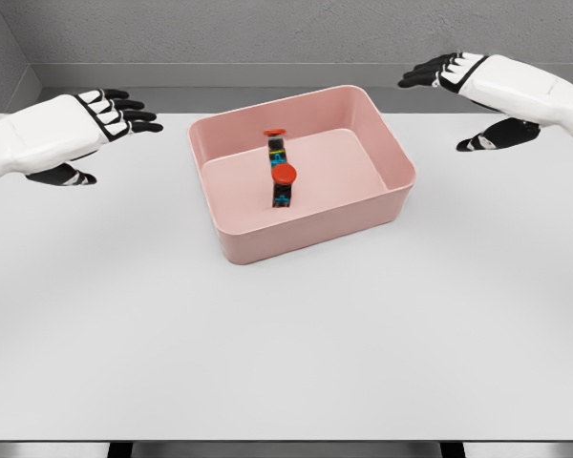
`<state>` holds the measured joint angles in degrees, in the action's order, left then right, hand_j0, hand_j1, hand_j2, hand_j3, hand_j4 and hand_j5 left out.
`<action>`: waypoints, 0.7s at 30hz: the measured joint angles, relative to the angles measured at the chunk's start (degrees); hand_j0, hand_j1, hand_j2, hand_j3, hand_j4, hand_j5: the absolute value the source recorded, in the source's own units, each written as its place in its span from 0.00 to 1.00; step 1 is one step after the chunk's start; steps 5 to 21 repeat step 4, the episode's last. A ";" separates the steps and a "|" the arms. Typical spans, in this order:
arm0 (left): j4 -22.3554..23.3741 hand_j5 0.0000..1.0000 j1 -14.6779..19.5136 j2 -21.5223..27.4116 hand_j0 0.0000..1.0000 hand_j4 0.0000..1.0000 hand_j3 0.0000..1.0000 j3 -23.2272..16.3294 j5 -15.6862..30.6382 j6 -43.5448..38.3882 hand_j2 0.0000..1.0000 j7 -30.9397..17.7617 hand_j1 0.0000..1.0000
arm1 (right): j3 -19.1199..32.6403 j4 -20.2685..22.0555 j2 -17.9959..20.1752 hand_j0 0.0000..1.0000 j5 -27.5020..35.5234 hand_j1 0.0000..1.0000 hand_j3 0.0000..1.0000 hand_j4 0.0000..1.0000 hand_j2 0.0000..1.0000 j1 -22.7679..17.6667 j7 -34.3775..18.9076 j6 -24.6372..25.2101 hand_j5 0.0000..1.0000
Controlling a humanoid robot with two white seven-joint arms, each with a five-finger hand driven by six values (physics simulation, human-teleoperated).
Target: Put the industrial switch in the basket with both arms
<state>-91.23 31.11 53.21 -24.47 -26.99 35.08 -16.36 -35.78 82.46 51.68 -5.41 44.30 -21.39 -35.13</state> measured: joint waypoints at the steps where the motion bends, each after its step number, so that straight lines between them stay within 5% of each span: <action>1: 0.03 1.00 0.00 0.00 1.00 1.00 1.00 0.00 0.03 0.00 1.00 0.03 1.00 | -0.07 0.02 0.37 1.00 0.02 1.00 1.00 1.00 1.00 -0.26 0.05 0.00 1.00; 21: 0.28 1.00 -0.18 0.03 1.00 1.00 1.00 -0.13 0.33 0.00 1.00 0.03 1.00 | -0.21 0.09 0.98 1.00 0.06 1.00 1.00 1.00 1.00 -0.44 0.13 0.01 1.00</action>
